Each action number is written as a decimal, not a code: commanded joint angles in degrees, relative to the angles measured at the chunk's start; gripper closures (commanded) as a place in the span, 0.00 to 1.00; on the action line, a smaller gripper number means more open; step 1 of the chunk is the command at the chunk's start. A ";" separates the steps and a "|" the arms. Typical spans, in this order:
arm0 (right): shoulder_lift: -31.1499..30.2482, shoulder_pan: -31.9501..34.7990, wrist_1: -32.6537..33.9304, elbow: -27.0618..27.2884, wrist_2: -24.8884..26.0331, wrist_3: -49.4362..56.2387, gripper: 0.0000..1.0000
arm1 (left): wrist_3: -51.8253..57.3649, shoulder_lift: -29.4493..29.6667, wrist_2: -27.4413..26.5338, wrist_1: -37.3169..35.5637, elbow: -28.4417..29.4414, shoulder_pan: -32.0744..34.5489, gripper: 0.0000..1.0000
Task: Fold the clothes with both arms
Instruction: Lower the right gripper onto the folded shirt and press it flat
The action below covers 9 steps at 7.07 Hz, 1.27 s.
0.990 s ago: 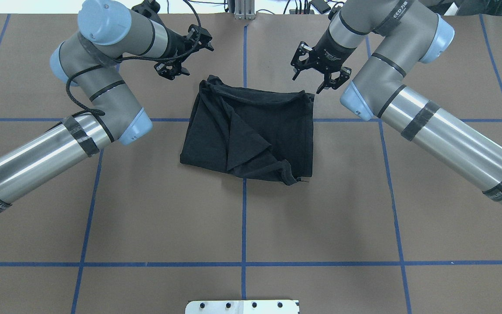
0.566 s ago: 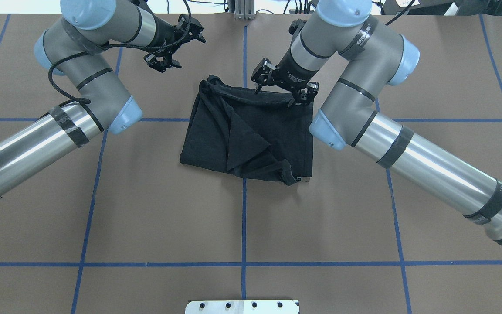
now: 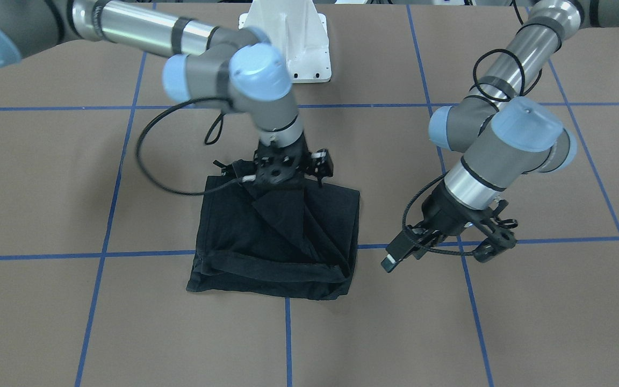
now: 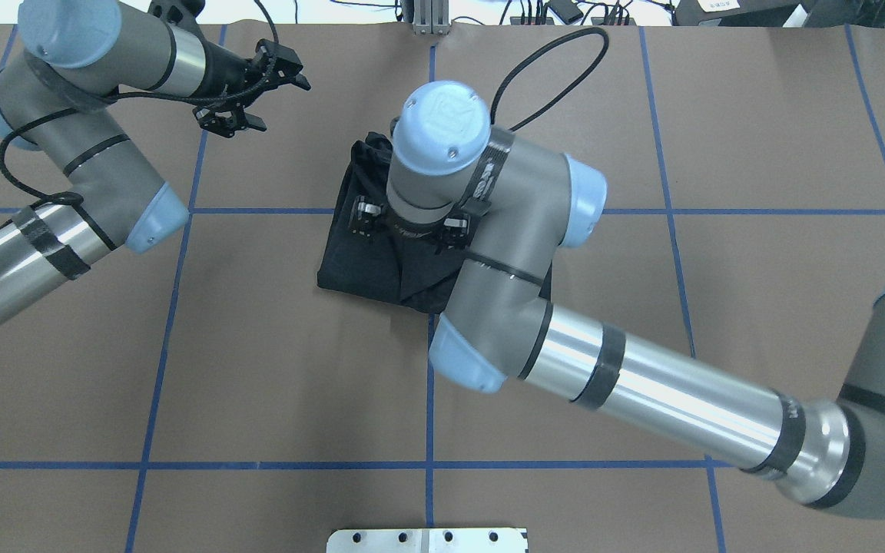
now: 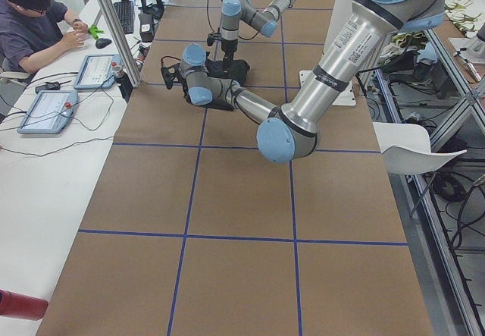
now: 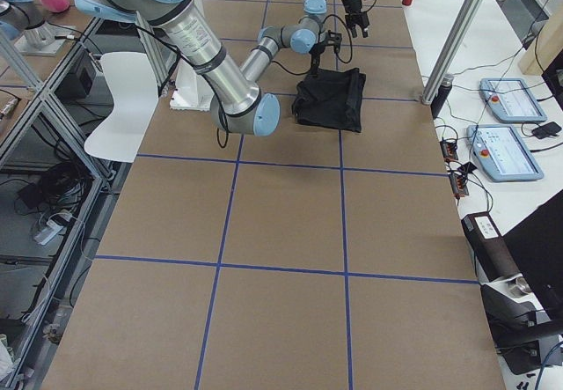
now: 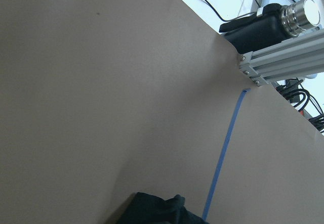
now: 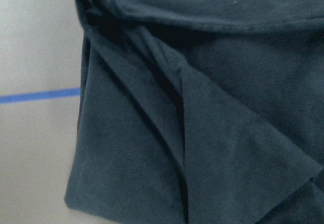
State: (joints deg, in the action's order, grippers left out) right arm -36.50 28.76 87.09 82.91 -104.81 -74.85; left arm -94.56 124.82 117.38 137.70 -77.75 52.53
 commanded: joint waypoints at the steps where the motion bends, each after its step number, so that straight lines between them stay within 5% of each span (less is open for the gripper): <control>1: 2.48 -8.35 8.27 0.51 13.71 5.31 0.04 | 1.14 -3.26 0.22 0.03 -2.32 0.47 0.00; 6: 6.07 -9.16 12.05 -6.86 25.34 25.94 0.11 | 1.22 -5.55 0.21 0.73 -2.23 0.29 0.00; 9: 6.53 -9.34 11.96 -9.25 25.18 29.50 0.19 | 1.22 -5.99 0.22 0.73 -2.40 0.29 0.00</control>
State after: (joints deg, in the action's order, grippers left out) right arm -30.09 19.57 98.95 74.41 -79.56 -46.24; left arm -93.34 118.90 117.59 138.42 -80.11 52.79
